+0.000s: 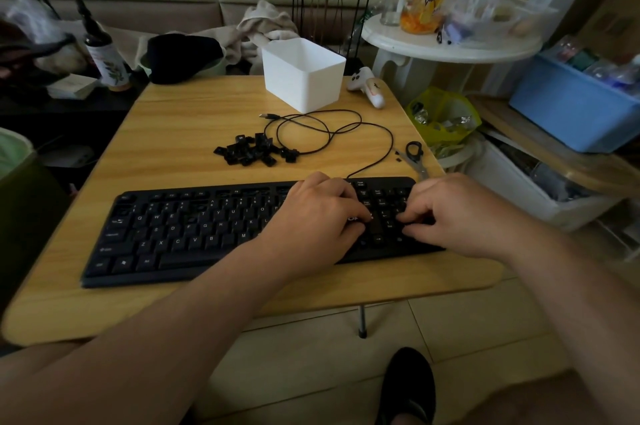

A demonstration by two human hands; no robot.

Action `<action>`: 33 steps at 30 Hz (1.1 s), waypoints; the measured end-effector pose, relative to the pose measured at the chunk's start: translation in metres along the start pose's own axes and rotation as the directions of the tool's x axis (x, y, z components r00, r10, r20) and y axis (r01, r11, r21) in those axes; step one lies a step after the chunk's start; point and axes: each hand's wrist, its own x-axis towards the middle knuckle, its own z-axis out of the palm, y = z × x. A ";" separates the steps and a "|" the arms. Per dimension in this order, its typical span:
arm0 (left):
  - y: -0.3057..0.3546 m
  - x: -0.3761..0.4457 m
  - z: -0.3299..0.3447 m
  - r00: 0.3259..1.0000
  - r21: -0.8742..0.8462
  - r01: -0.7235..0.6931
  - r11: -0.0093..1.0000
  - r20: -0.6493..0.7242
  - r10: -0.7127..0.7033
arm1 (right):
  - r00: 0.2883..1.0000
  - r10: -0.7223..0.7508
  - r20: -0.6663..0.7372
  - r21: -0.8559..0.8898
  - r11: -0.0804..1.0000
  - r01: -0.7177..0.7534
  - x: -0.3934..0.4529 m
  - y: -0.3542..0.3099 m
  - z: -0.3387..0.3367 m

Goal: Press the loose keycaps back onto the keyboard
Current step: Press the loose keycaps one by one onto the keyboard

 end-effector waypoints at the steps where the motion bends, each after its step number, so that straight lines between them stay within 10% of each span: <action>1: 0.000 0.000 0.000 1.000 -0.001 0.001 1.000 0.000 -0.001 | 1.000 -0.003 0.005 0.005 1.000 0.003 0.000 0.000 0.000; 15: 0.001 -0.002 0.002 1.000 0.006 -0.005 1.000 0.005 0.005 | 0.994 0.005 -0.105 -0.123 0.992 -0.018 -0.006 -0.008 0.015; 26: -0.002 0.000 0.003 1.000 -0.001 -0.021 1.000 -0.013 0.021 | 0.917 0.362 -0.170 0.408 0.873 -0.269 -0.010 -0.002 0.000; 33: -0.003 0.001 0.004 1.000 0.008 -0.022 1.000 -0.020 0.022 | 0.924 0.380 -0.040 0.350 0.871 -0.344 -0.002 -0.011 0.006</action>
